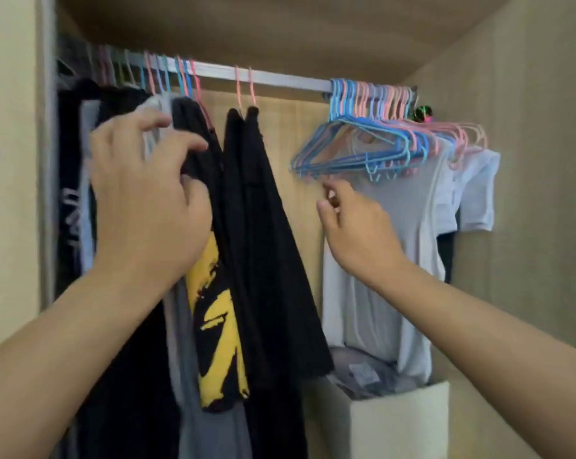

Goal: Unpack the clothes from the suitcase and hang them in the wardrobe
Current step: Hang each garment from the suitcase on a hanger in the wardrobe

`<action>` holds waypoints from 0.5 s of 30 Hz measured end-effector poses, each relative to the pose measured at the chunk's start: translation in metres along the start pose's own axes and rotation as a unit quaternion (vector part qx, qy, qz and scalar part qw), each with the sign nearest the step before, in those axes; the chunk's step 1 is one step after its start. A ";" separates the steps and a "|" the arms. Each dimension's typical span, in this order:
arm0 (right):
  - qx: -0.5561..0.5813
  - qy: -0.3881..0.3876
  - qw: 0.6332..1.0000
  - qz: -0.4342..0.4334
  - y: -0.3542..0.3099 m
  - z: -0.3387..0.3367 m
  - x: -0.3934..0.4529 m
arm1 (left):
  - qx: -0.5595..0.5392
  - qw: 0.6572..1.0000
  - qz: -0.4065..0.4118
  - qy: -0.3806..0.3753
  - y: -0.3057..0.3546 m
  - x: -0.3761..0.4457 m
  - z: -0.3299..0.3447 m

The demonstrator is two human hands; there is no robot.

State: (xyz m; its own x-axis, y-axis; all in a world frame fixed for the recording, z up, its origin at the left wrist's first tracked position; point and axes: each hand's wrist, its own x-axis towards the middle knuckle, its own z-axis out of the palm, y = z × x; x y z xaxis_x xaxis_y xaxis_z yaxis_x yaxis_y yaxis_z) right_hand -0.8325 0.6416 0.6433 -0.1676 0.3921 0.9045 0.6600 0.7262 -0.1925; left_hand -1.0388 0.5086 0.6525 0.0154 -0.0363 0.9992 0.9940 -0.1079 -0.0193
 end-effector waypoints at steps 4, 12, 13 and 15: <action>-0.060 -0.171 0.982 0.063 0.089 -0.046 -0.163 | -0.283 0.947 0.027 -0.151 0.138 -0.050 0.047; -0.130 -0.298 0.813 0.483 0.247 -0.301 -0.520 | -0.456 0.667 -0.070 -0.585 0.477 -0.315 0.065; -0.125 -0.298 0.786 0.527 0.255 -0.336 -0.567 | -0.455 0.626 -0.053 -0.631 0.522 -0.354 0.048; -0.105 -0.292 0.731 0.607 0.266 -0.403 -0.665 | -0.443 0.543 -0.015 -0.713 0.605 -0.434 0.006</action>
State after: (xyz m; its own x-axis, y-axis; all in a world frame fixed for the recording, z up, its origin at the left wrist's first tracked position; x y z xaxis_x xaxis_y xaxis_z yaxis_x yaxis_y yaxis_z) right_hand -0.2497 0.3465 0.1440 0.3920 0.8948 -0.2135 0.6687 -0.4365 -0.6019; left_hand -0.4430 0.4649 0.2076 0.6966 0.7174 -0.0019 0.5638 -0.5458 0.6199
